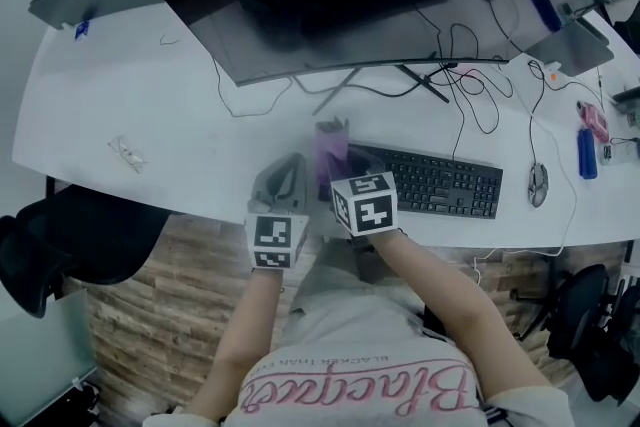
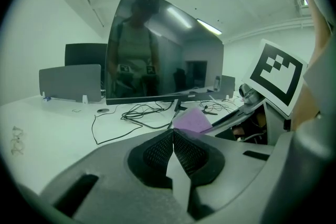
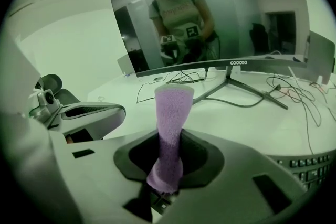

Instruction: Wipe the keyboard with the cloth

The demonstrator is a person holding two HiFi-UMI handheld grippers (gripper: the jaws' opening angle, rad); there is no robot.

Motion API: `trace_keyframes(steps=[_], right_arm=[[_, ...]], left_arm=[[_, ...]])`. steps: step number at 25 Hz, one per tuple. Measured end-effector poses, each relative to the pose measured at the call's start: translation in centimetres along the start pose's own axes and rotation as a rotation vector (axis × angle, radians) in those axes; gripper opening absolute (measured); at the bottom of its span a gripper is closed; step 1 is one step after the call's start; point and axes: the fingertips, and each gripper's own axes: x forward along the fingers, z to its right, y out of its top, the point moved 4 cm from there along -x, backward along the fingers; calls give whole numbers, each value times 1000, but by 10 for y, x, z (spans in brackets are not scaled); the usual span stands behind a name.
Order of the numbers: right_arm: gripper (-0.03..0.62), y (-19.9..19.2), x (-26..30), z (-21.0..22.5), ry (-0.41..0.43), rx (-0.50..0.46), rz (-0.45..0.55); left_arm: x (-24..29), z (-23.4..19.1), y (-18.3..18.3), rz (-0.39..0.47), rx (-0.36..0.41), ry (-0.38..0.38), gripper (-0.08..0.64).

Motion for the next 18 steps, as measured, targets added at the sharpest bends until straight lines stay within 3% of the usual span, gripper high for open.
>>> trace_keyframes(steps=[18], right_arm=[[84,-3,-1,17,16,-22,10]], left_arm=[[21,13,-5,-30,-16,6,6]])
